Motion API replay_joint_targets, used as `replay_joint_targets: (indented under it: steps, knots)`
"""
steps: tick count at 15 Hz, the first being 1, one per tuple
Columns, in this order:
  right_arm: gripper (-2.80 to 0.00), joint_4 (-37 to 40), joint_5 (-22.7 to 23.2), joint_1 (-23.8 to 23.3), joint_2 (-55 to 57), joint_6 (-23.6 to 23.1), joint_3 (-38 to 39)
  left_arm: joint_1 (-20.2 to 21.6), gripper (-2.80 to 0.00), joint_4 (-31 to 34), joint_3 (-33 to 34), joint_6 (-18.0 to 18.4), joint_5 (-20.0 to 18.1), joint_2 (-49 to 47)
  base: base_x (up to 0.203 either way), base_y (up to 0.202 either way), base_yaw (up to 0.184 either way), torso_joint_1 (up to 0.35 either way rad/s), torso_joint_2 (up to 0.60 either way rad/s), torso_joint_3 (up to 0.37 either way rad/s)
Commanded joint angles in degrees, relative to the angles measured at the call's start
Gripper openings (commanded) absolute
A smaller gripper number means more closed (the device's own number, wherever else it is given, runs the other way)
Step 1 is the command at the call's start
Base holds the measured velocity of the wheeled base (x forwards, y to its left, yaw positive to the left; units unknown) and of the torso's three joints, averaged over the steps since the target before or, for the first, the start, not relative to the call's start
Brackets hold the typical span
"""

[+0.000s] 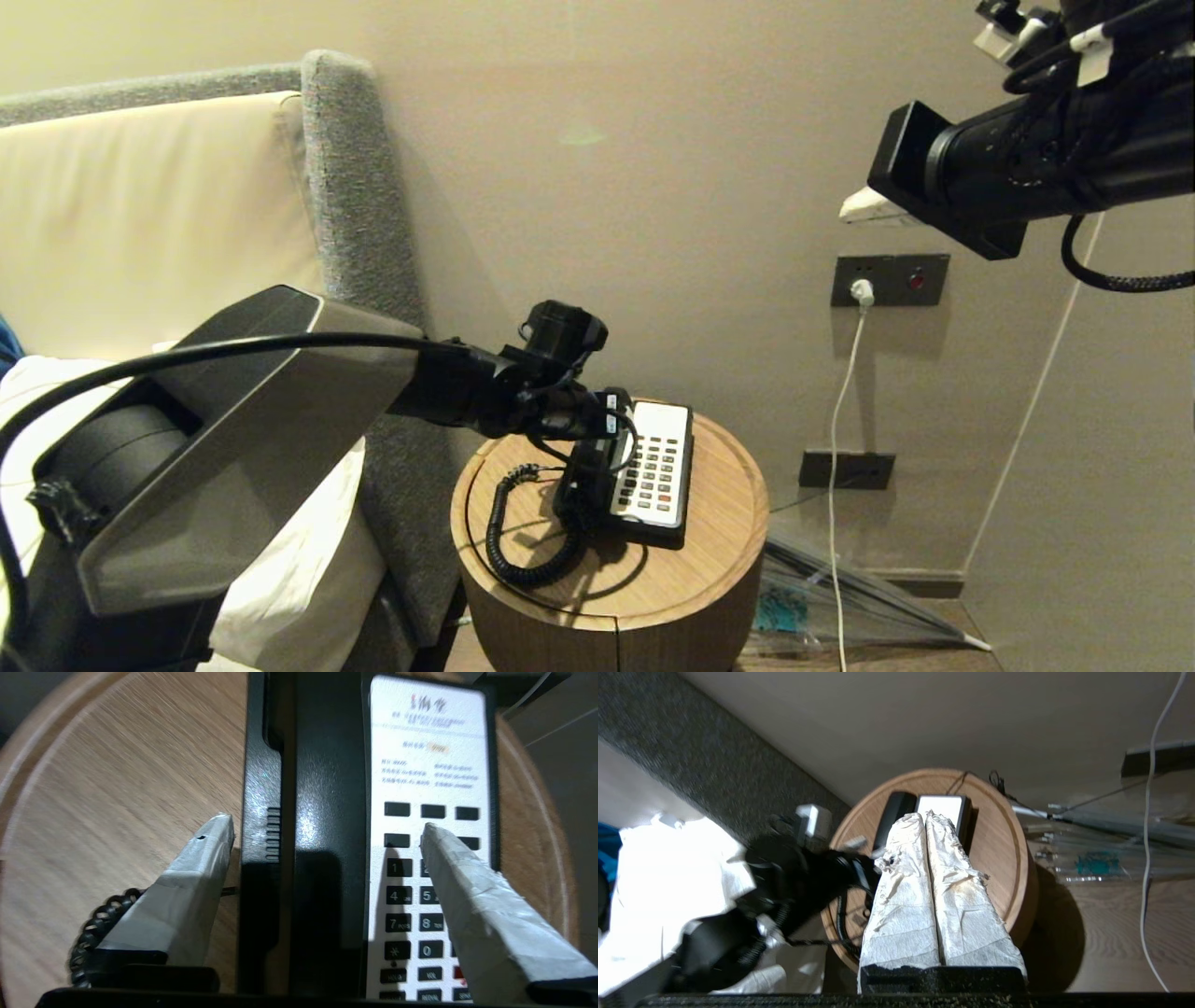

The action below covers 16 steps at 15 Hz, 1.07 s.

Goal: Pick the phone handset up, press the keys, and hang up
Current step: Put the handset back, then end the call using the dial pad

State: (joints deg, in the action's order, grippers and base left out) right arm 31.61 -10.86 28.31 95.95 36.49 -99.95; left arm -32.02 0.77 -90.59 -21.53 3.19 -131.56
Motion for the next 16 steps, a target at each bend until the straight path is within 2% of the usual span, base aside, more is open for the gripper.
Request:
replay_joint_targets:
  steps: [1,4,5,8,11,16]
  knots:
    - [-2.80,0.04,-0.19,0.79,-0.84,0.08,2.69,0.20,0.00,0.03,1.13,-0.23,0.06,4.54,0.000,0.000,0.000,0.000,0.00,0.000]
    - [-2.80,-0.03,-0.38,0.92,-2.03,0.04,7.48,0.21,0.00,-0.02,5.36,-0.53,-0.02,11.04,0.000,0.000,0.000,0.000,0.00,0.000]
    - [-2.80,-0.10,-0.42,0.92,-2.75,-0.04,9.58,0.18,-2.80,-0.01,7.61,-1.39,-0.21,14.20,0.000,0.000,0.000,0.000,0.00,0.000]
    - [-2.80,-2.18,-0.85,0.89,-5.29,-0.14,16.11,0.13,-2.80,0.43,12.78,-5.66,-0.55,23.76,0.000,0.000,0.000,0.000,0.00,0.000]
    - [-2.80,-8.82,-0.83,0.93,-6.95,-0.80,23.17,0.17,-2.80,0.53,17.85,-7.50,-0.62,33.91,0.000,0.000,0.000,0.000,0.00,0.000]
    - [-2.80,-9.50,-0.87,2.94,-3.19,-2.25,23.08,0.49,-2.80,0.65,27.07,-11.52,-0.54,51.71,0.000,0.000,0.000,0.000,0.00,0.000]
